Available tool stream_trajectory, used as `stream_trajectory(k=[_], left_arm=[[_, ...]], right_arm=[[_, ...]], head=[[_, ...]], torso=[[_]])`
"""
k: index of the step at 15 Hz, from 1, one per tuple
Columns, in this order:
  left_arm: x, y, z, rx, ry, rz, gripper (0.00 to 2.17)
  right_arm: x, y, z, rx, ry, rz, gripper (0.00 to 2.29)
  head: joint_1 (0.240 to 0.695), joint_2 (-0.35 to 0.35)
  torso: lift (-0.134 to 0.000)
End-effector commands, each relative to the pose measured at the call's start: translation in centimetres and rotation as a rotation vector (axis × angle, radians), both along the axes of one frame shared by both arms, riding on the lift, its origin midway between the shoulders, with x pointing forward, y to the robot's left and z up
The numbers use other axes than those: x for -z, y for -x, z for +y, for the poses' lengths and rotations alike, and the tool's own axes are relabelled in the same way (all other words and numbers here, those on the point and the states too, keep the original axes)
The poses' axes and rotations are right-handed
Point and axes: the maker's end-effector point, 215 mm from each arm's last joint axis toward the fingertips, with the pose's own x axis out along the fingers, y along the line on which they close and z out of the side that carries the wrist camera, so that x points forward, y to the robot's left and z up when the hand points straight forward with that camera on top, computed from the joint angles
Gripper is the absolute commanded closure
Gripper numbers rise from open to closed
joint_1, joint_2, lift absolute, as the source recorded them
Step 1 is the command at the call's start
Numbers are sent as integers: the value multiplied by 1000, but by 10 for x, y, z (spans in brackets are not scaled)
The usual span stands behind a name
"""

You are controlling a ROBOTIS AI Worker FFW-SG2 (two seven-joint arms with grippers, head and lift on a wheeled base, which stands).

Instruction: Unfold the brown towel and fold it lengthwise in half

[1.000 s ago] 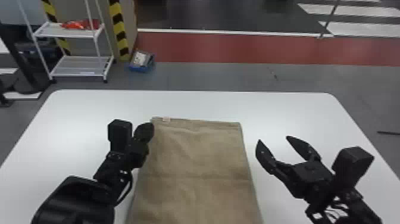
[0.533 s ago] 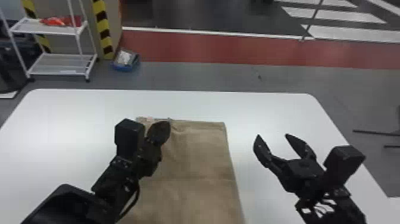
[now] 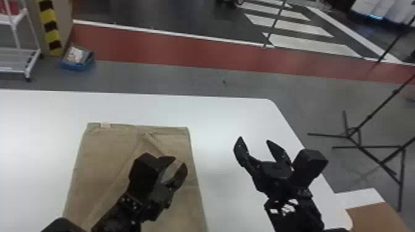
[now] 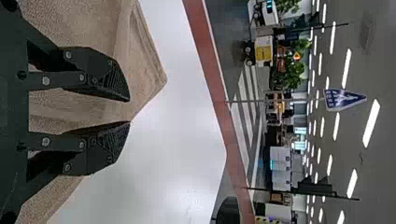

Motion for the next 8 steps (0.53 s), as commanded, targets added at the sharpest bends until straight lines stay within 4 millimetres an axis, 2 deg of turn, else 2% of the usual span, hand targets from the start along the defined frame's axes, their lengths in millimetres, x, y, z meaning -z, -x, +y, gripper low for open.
stream_trajectory(k=[1, 4, 7, 8], left_arm=[[-4, -3, 20, -40, 23, 8, 46], [-21, -24, 65, -119, 107, 14, 66], [-27, -57, 124, -286, 88, -82, 73], [-35, -67, 149, -370, 70, -162, 73]], right_arm=[[4, -1, 4, -19, 0, 12, 144], [13, -3, 17, -73, -5, 24, 144], [26, -10, 66, -253, 3, 15, 178], [30, -13, 80, -303, 9, 5, 194]], head=[[695, -350], [695, -350], [695, -350], [695, -285]], torso=[[-119], [-119], [-119], [-119]])
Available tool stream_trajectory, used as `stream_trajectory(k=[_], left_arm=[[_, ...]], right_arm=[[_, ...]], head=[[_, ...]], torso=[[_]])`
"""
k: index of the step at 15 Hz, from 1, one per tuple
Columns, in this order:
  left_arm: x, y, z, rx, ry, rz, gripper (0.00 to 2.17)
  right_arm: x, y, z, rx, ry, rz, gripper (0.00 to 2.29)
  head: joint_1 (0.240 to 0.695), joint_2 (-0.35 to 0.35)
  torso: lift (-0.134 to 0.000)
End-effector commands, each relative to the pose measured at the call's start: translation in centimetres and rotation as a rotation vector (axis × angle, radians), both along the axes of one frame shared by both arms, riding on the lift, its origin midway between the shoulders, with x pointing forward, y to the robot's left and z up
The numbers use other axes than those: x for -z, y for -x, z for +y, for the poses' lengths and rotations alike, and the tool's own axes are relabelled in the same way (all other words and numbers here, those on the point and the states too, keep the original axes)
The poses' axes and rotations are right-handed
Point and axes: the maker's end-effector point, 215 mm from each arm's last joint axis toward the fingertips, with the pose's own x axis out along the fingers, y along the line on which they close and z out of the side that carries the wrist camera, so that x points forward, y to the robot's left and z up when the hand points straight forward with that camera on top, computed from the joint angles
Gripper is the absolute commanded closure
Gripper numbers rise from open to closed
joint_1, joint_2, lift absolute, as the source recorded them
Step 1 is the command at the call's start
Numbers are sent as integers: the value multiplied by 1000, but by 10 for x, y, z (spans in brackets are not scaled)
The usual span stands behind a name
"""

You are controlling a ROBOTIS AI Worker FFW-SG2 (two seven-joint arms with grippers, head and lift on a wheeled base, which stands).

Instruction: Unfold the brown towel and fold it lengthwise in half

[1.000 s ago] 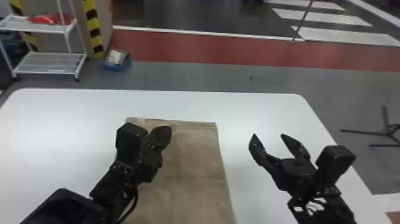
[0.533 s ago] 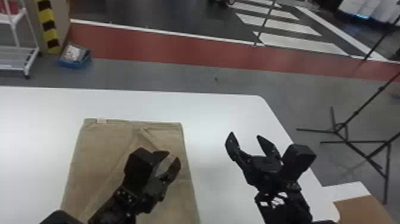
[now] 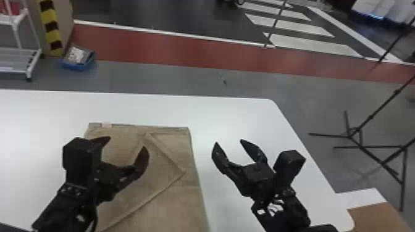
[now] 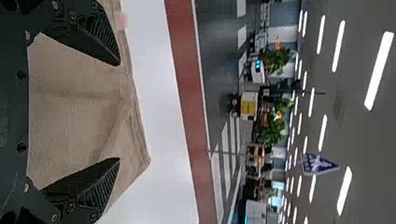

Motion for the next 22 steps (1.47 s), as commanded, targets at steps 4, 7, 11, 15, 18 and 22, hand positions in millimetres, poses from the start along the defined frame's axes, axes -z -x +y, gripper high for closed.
stream_trajectory(k=[4, 7, 11, 15, 18, 22], left_arm=[[-9, -21, 68, -174, -70, -168, 73], [-3, -17, 69, -175, -63, -176, 73], [5, -16, 70, -170, -55, -173, 73], [5, -18, 73, -171, -54, -173, 73], [11, -18, 79, -179, -54, -160, 73], [15, -19, 81, -182, -59, -154, 73]], right_arm=[[50, -11, 60, -211, 58, 50, 323], [77, -9, 103, -336, 150, 71, 394], [94, -8, 110, -369, 173, 128, 410], [109, -7, 119, -394, 183, 198, 660], [104, -7, 125, -404, 180, 183, 849], [98, -7, 127, -394, 178, 171, 596]], head=[[695, -134], [695, -73], [695, -29], [695, -21], [695, -9], [695, 6]], torso=[[-119], [-119], [-119], [-119], [-119], [-119]])
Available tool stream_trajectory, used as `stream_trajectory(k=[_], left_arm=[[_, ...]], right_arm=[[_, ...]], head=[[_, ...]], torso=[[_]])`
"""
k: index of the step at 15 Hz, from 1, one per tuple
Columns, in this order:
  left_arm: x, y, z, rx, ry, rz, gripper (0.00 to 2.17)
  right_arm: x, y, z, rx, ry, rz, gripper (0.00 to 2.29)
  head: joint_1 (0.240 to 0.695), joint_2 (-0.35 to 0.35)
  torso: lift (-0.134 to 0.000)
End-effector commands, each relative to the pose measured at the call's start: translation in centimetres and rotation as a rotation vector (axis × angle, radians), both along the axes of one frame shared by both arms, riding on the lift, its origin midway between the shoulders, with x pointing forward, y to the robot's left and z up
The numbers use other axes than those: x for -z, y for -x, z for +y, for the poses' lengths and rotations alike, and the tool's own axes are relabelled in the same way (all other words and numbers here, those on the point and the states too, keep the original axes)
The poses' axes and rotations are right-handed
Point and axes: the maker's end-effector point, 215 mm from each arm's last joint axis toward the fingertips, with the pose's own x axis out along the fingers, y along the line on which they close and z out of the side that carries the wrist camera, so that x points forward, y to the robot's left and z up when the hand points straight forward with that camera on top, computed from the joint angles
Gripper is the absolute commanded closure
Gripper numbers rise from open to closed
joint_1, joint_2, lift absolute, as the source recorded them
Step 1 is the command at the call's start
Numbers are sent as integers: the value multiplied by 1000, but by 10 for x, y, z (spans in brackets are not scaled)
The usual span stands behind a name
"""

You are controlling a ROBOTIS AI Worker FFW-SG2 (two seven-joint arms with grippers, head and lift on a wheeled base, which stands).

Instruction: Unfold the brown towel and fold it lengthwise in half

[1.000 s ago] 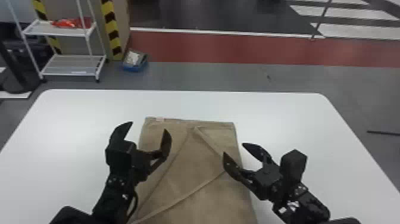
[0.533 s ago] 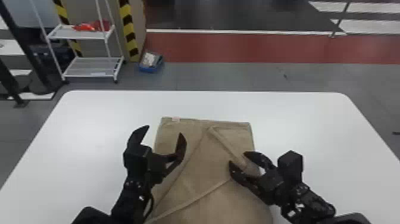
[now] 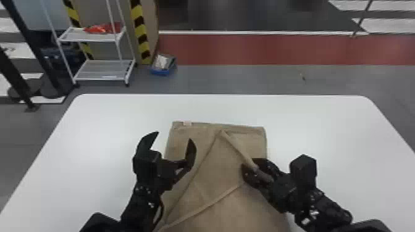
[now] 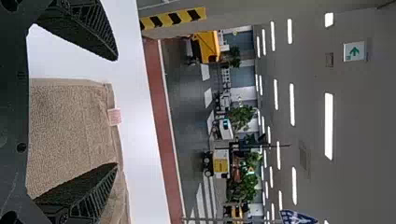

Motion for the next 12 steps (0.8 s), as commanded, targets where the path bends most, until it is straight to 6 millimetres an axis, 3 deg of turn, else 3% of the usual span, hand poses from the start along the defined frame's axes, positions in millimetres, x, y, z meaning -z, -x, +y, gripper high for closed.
stream_trajectory(k=[1, 5, 10, 12], left_arm=[[1, 0, 0, 0, 0, 1, 73], [2, 0, 1, -1, -1, 6, 73], [7, -3, 4, -5, -3, 12, 73], [7, -4, 4, -5, -3, 12, 73]], right_arm=[[-2, 0, 1, 4, -2, -4, 556], [-1, 0, 2, 1, 7, -3, 566], [-6, -1, 5, -6, 4, -14, 1031], [-12, -1, 7, -12, 2, -26, 1112]], head=[[695, 8], [695, 10], [695, 13], [695, 16]], torso=[[-119], [-119], [-119], [-119]])
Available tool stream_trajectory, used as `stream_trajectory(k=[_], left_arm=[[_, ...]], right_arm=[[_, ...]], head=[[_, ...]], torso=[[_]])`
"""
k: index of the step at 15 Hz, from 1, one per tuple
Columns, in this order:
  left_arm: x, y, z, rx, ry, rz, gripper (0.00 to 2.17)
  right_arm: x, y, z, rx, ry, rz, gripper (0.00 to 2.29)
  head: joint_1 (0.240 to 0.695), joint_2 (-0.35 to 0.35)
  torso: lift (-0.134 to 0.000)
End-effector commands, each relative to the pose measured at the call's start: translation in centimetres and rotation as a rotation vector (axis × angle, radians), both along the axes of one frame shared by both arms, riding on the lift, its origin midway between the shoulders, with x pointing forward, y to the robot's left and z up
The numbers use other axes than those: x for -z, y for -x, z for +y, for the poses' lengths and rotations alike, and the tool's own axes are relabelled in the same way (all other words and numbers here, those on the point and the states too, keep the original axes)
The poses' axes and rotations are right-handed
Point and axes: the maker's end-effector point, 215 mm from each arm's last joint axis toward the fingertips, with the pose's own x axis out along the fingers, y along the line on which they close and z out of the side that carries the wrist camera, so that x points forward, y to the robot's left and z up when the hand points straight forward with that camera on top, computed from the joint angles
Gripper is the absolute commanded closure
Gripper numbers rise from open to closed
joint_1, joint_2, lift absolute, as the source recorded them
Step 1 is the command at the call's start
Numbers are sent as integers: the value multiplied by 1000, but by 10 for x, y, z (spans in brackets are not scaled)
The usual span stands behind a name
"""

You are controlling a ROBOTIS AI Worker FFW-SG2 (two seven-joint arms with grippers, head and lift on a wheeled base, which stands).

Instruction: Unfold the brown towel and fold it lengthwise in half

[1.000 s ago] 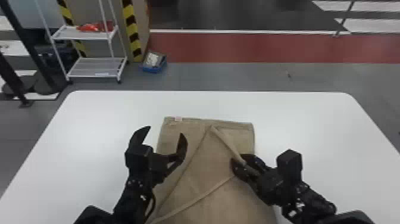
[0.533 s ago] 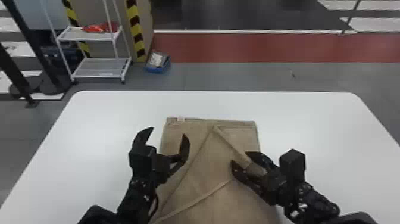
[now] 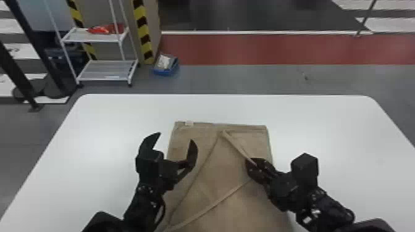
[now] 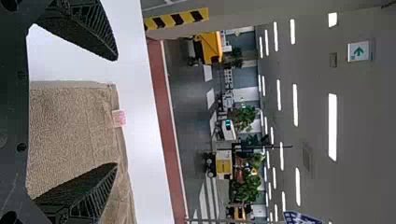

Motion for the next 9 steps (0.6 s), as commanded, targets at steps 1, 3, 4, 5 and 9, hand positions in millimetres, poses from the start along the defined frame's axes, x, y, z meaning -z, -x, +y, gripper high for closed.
stream_trajectory(k=[1, 3, 4, 5, 9], left_arm=[[0, -1, 1, -2, 1, 0, 73], [-2, -2, 1, -1, -1, -3, 73], [-1, -2, 1, -2, 1, -3, 73], [-2, -2, 2, -3, -1, -4, 73], [-5, -5, 9, -14, -3, -12, 73]], right_arm=[[-10, 2, 1, -4, -3, -18, 1112], [-23, 5, -1, -1, -6, -42, 1112], [-30, 5, -5, 6, -5, -55, 1112], [-40, 4, -16, 24, -5, -73, 1112], [-65, -8, -132, 239, 8, -118, 1112]], head=[[695, 18], [695, 20], [695, 20], [695, 19], [695, -34]], torso=[[-119], [-119], [-119], [-119], [-119]])
